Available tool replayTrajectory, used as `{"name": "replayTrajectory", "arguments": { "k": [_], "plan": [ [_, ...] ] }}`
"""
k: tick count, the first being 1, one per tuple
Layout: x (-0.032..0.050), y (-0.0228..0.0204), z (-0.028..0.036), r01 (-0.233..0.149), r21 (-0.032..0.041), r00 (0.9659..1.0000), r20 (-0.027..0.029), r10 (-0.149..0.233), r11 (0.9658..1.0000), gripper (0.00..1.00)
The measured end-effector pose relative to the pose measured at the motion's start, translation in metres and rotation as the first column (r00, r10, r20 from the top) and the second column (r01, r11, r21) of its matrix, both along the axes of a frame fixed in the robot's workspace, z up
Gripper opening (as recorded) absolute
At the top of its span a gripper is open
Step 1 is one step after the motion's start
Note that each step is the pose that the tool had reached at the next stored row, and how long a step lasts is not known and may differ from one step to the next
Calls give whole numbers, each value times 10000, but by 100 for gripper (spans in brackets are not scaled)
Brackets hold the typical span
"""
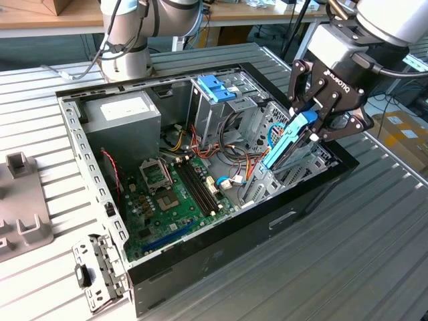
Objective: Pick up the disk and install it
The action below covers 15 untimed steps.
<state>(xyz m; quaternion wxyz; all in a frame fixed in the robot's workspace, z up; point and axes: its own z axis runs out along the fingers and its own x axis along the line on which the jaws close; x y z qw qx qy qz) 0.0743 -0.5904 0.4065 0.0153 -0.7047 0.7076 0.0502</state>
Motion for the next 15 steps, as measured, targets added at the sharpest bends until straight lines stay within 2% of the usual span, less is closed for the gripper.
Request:
{"name": "replayTrajectory", "arguments": {
  "k": [15],
  "plan": [
    [0,0,-25,0,0,10000,0,0,10000,37]
  ]
}}
